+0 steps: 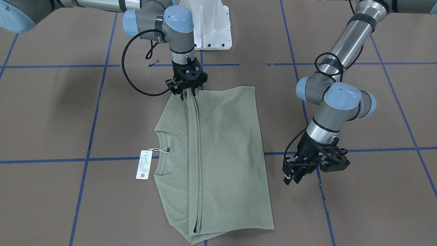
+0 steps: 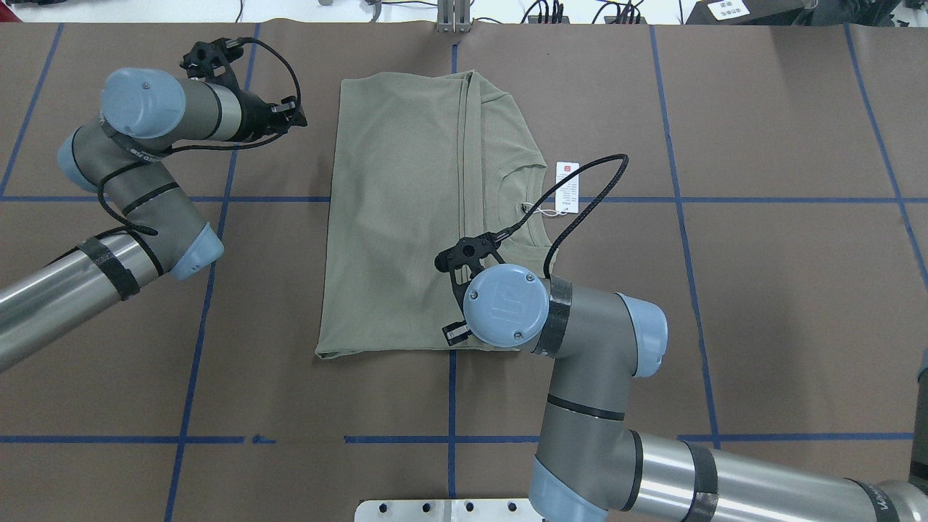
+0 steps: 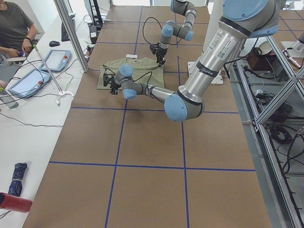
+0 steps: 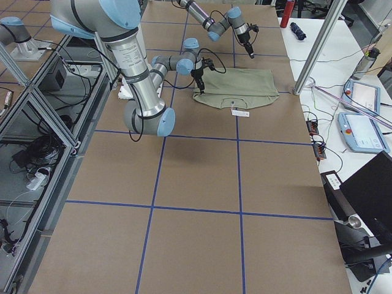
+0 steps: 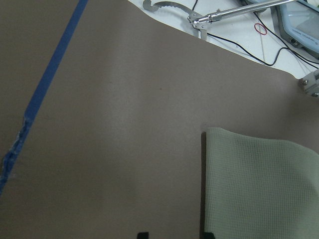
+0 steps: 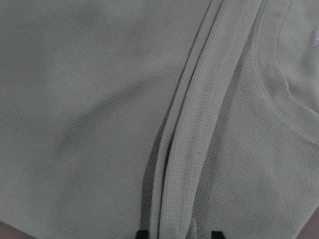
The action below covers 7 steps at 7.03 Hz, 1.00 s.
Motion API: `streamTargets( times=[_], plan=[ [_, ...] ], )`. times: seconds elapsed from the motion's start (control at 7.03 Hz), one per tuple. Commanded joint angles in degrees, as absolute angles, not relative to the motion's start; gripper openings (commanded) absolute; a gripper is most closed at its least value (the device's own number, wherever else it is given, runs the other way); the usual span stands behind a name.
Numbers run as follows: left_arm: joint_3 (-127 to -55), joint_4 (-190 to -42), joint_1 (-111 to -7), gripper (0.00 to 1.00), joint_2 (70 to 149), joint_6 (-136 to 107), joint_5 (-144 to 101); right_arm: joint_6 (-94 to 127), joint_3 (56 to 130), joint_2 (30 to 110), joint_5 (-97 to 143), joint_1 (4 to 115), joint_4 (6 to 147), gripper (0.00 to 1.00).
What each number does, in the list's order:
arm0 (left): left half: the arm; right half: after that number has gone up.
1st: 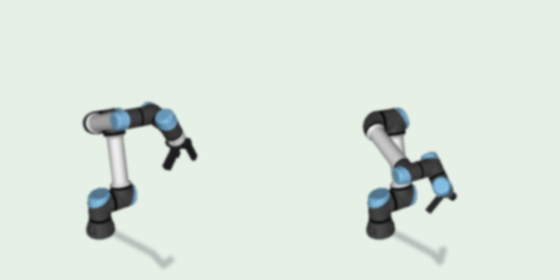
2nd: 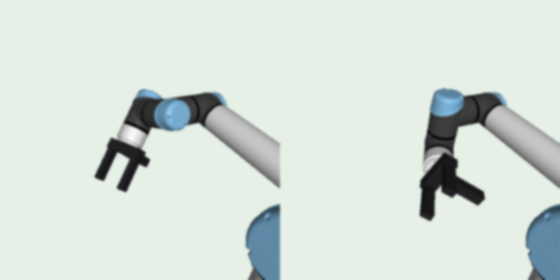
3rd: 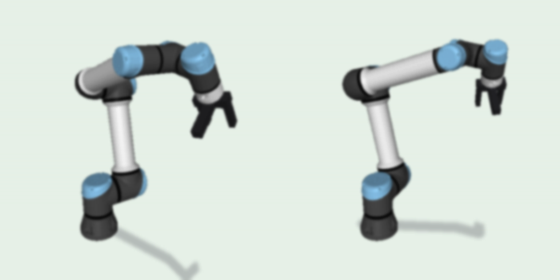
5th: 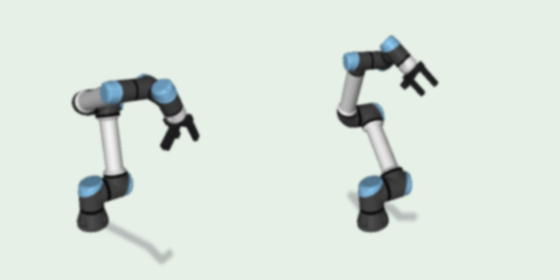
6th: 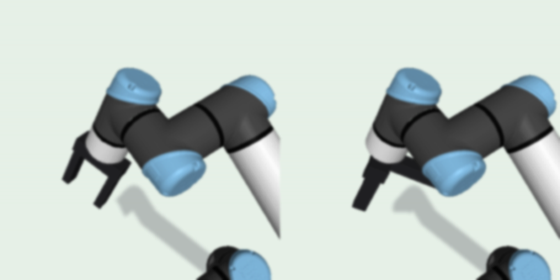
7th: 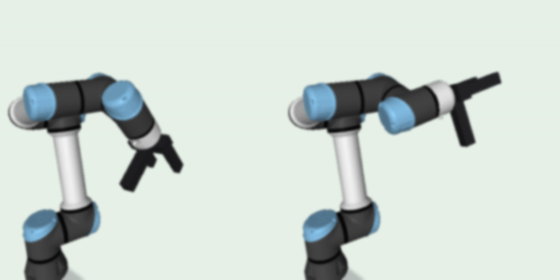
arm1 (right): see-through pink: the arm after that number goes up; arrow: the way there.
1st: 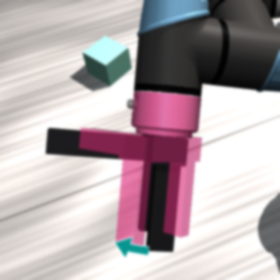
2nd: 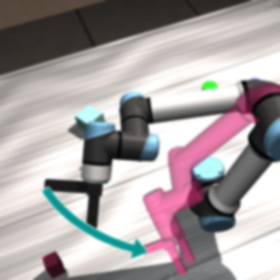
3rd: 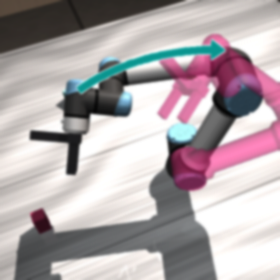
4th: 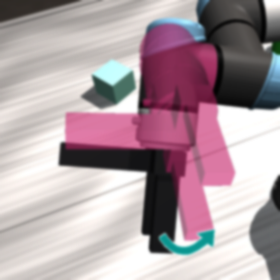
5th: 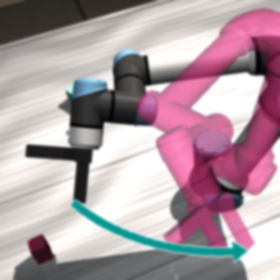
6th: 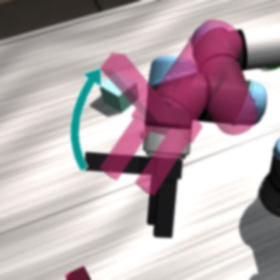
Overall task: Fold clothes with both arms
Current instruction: 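Move the right gripper over the shirt to its collar side edge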
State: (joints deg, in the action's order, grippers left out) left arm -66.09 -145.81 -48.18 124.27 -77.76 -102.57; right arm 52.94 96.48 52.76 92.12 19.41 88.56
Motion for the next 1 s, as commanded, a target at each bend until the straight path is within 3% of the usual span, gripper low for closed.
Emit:
streamTargets(
  times=[0.0, 0.43, 0.85],
  plan=[
    [-66.01, -145.81, -48.16, 0.47, 124.19, -77.78, -102.57, 52.74, 96.24, 52.73, 91.67, 19.25, 88.59, 0.0],
    [-65.92, -145.81, -48.16, 0.47, 124.01, -77.87, -102.57, 51.68, 96.85, 53.26, 92.28, 20.82, 88.59, 0.0],
    [-66.36, -145.81, -47.46, 0.47, 124.28, -81.64, -102.48, 51.5, 100.28, 59.49, 90.89, 20.23, 87.89, 0.0]
  ],
)
